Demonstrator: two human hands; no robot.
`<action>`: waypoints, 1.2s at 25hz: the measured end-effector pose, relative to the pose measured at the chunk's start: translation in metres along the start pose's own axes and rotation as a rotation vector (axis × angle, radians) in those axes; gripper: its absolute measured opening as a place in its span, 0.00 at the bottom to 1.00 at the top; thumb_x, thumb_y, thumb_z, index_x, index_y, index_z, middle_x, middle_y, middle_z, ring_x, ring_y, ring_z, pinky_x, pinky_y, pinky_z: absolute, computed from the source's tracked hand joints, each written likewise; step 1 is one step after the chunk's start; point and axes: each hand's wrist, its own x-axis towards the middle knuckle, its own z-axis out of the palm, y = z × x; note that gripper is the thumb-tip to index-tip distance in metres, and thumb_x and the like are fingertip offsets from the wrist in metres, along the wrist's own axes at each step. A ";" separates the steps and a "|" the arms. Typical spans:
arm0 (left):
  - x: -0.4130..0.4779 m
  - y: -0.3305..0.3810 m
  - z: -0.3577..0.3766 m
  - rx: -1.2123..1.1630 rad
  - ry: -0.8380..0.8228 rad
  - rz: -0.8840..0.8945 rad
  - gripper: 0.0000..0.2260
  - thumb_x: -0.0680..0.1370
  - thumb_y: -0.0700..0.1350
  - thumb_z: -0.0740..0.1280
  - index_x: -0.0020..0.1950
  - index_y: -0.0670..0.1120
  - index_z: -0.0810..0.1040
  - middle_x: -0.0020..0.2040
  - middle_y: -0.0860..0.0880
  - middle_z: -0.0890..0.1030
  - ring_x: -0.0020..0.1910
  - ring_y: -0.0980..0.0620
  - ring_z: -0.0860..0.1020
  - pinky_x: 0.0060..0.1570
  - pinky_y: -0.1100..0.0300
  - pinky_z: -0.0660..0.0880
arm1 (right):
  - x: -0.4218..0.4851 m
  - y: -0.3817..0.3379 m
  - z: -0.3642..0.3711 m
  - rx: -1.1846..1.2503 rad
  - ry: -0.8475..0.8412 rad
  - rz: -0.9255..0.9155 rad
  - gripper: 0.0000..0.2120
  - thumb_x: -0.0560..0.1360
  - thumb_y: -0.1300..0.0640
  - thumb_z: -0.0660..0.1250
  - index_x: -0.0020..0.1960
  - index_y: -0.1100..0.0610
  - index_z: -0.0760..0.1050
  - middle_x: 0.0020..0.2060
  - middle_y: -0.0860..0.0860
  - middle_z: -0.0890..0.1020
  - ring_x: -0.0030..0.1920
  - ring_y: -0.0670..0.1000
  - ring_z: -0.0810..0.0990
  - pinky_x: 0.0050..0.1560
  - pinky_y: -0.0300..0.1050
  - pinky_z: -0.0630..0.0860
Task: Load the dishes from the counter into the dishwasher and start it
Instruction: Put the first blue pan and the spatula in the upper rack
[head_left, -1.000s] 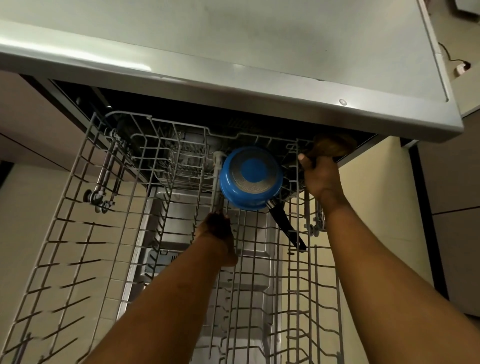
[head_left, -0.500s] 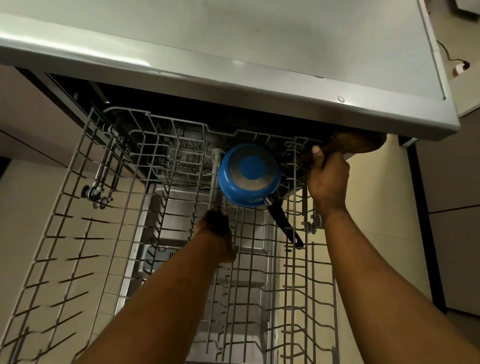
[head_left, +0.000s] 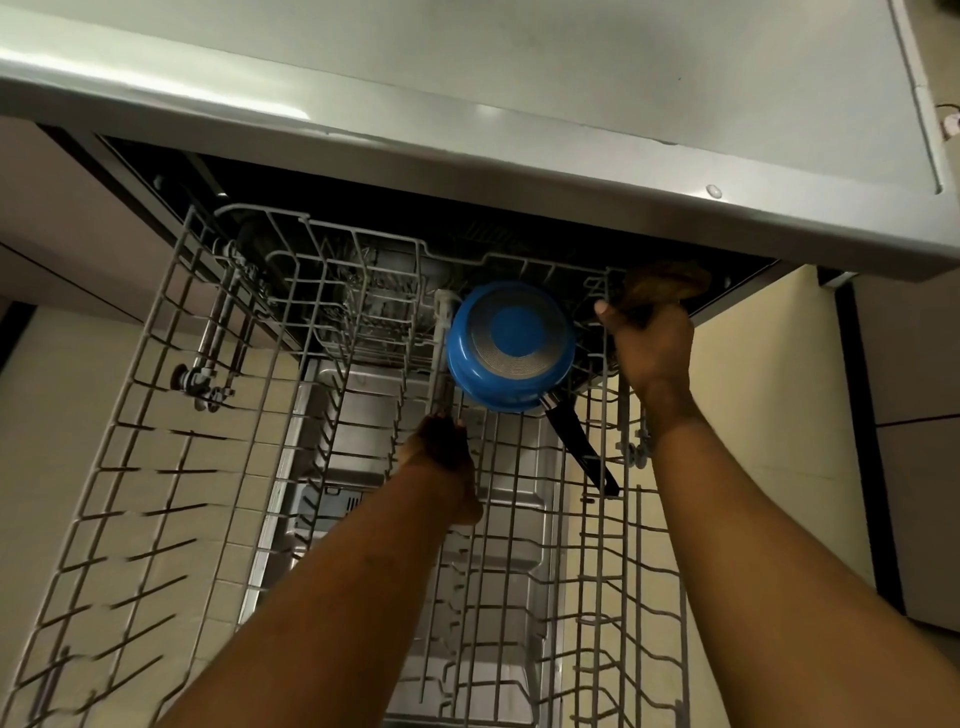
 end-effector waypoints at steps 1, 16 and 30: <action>-0.002 0.003 0.000 0.123 0.037 -0.079 0.35 0.80 0.50 0.64 0.80 0.43 0.49 0.78 0.40 0.56 0.77 0.43 0.57 0.73 0.56 0.64 | -0.003 0.001 0.000 0.071 0.040 0.002 0.17 0.72 0.56 0.75 0.58 0.60 0.77 0.52 0.50 0.82 0.54 0.48 0.80 0.54 0.37 0.74; -0.016 0.008 -0.006 0.338 0.013 -0.144 0.36 0.77 0.56 0.67 0.79 0.45 0.55 0.77 0.41 0.59 0.76 0.42 0.58 0.75 0.51 0.59 | -0.018 0.001 0.000 -0.135 0.187 0.035 0.37 0.76 0.62 0.67 0.78 0.55 0.51 0.63 0.56 0.78 0.62 0.57 0.77 0.64 0.49 0.74; -0.062 -0.015 0.026 0.318 0.192 -0.115 0.34 0.82 0.53 0.55 0.80 0.48 0.37 0.78 0.42 0.33 0.77 0.40 0.33 0.74 0.42 0.33 | -0.181 -0.004 0.067 -0.660 -0.156 -0.123 0.30 0.75 0.54 0.64 0.75 0.59 0.61 0.74 0.60 0.63 0.77 0.59 0.54 0.77 0.58 0.48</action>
